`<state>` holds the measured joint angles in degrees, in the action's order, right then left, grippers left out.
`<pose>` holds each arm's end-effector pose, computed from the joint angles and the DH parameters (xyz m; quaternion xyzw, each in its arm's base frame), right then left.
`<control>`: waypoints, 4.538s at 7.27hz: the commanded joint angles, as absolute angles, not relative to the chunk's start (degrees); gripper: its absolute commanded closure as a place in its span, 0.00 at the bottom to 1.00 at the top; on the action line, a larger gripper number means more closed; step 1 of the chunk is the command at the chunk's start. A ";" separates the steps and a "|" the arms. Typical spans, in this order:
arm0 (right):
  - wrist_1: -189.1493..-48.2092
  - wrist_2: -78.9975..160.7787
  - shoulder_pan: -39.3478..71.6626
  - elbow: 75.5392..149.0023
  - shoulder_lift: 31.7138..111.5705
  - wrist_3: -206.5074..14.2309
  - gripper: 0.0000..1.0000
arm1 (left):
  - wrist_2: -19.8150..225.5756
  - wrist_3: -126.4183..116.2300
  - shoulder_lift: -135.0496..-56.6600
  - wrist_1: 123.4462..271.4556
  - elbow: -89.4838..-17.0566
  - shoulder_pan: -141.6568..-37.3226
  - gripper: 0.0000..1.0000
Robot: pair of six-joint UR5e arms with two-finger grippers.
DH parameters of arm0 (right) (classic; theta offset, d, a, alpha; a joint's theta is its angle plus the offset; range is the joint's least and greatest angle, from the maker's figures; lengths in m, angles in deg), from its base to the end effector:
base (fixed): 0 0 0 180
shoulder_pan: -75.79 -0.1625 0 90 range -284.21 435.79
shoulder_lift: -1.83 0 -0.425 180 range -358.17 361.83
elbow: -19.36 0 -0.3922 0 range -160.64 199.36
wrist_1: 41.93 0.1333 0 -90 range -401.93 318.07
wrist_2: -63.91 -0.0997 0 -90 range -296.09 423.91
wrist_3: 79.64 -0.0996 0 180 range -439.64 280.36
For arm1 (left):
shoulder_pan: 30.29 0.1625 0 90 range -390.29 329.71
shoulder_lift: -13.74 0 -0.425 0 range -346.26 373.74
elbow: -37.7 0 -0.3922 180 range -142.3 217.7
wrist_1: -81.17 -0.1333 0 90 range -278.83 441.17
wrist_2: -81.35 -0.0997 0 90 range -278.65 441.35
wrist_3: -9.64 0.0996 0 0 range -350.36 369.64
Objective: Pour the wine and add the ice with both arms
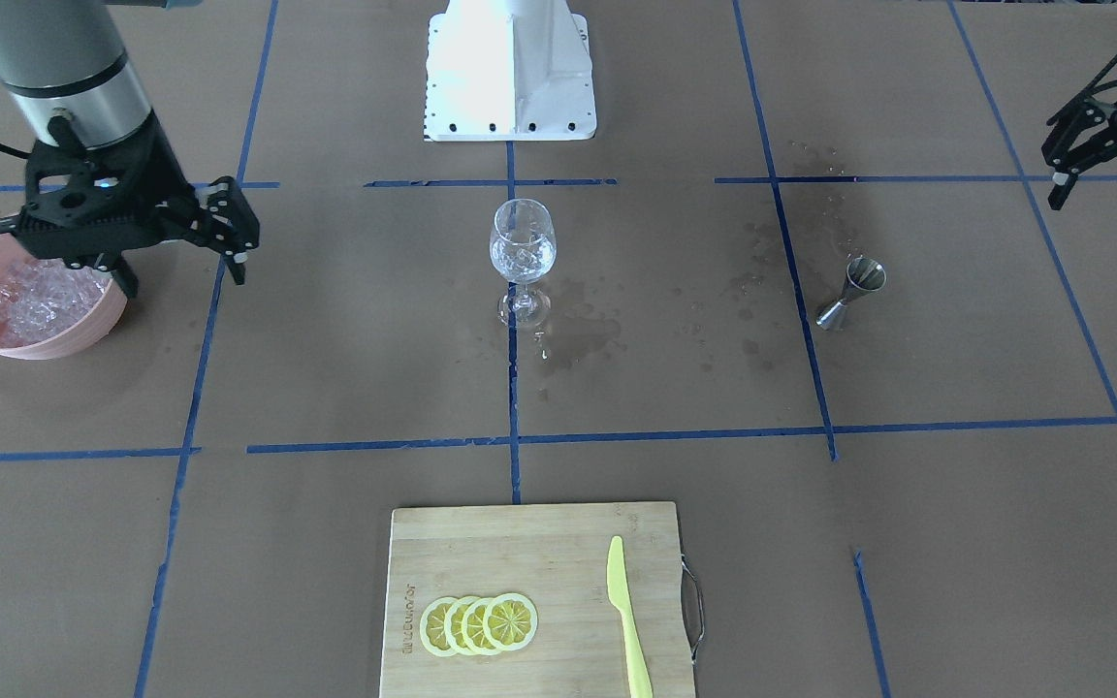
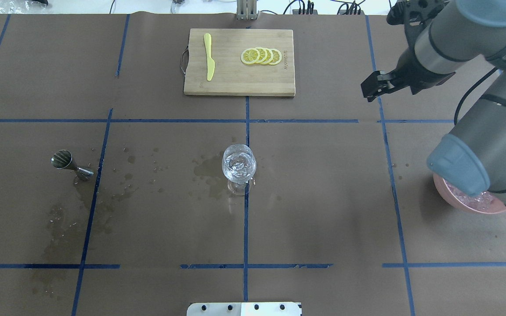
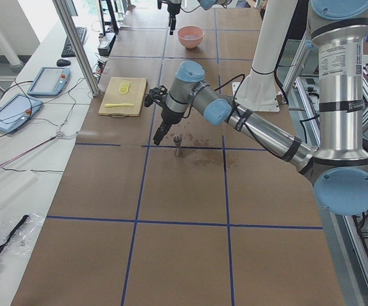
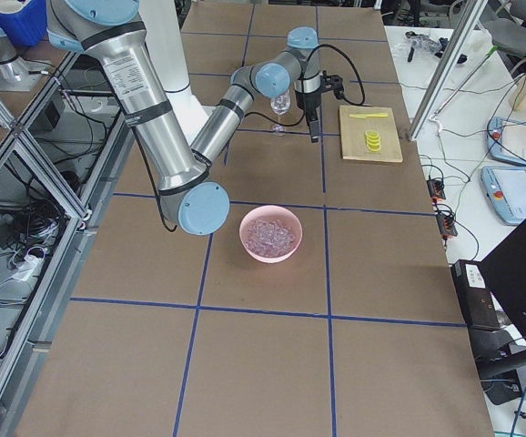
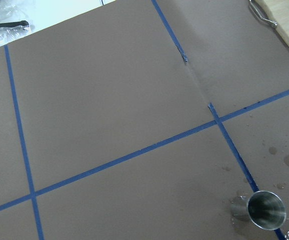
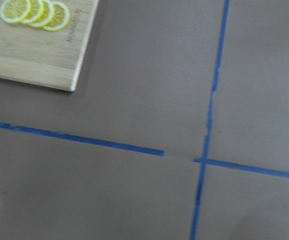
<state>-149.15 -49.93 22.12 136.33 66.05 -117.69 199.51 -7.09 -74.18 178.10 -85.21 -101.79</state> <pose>-0.2546 -0.5033 0.2492 0.1189 -0.3371 -0.0490 0.9326 0.0622 -0.4579 0.3946 0.2295 0.3144 0.0929 0.9164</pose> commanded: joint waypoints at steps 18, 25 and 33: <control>-131.88 -72.23 -16.23 109.80 90.50 -76.46 0.00 | 215.29 15.26 -73.54 171.70 -59.51 -119.59 0.00; -128.94 -72.23 -16.23 109.71 90.96 -81.40 0.00 | 215.21 8.59 -73.80 172.05 -59.77 -119.85 0.00; -128.86 -72.23 -16.23 109.63 91.04 -81.31 0.00 | 215.20 8.58 -73.89 172.05 -59.86 -119.85 0.00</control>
